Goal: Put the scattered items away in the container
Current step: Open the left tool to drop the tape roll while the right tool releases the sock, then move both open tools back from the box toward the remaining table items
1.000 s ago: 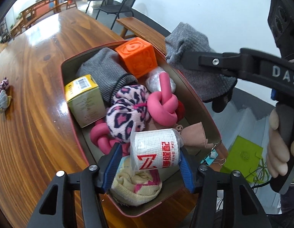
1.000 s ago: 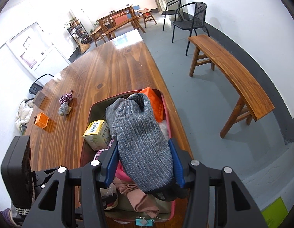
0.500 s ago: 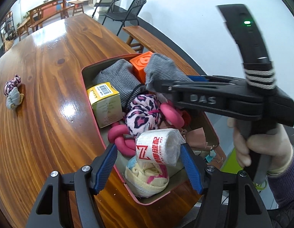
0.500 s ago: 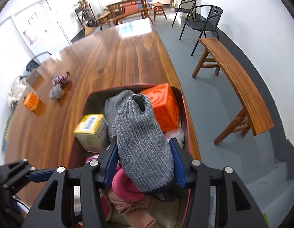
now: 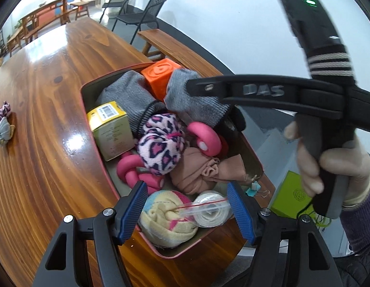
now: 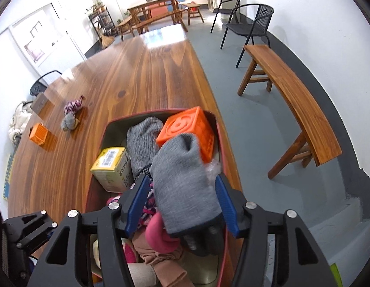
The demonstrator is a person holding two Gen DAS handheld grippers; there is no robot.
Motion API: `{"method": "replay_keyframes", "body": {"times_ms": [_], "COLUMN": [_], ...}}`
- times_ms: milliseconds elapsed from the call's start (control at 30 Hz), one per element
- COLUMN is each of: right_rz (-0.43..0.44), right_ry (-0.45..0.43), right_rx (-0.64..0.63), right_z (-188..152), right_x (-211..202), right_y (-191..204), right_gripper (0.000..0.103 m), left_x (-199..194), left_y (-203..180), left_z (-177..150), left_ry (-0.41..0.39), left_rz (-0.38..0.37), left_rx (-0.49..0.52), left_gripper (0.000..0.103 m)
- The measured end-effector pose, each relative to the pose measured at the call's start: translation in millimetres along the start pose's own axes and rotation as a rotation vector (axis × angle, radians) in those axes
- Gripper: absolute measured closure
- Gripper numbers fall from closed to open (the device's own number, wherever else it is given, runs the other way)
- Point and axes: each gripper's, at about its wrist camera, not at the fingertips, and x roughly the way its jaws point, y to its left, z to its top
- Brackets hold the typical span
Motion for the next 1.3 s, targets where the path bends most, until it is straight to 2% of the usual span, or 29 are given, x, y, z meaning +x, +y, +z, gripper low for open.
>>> {"method": "replay_keyframes", "body": {"times_ms": [167, 267, 333, 400, 533, 900, 1300], "right_rz": [0.011, 0.047, 0.068, 0.080, 0.104, 0.136, 0.179], "right_ry": [-0.044, -0.057, -0.063, -0.066, -0.061, -0.025, 0.040], "right_rx": [0.013, 0.023, 0.020, 0.005, -0.024, -0.077, -0.120], "right_z": [7, 11, 13, 14, 16, 7, -2], "right_x": [-16, -20, -21, -20, -15, -1, 25], "right_y": [4, 12, 21, 29, 51, 114, 197], "right_gripper": [0.041, 0.041, 0.041, 0.041, 0.041, 0.041, 0.041], "left_x": [-10, -17, -24, -30, -44, -78, -131], "left_y": [17, 33, 45, 55, 74, 128, 218], "left_z": [-1, -2, -4, -7, -18, -52, -114], "left_ry": [-0.032, -0.063, -0.089, -0.113, -0.141, -0.177, -0.212], "left_rz": [0.037, 0.073, 0.093, 0.102, 0.132, 0.233, 0.333], "left_rx": [-0.060, -0.116, -0.161, -0.193, -0.245, -0.334, -0.523], "left_gripper": [0.033, 0.033, 0.020, 0.018, 0.001, 0.001, 0.001]}}
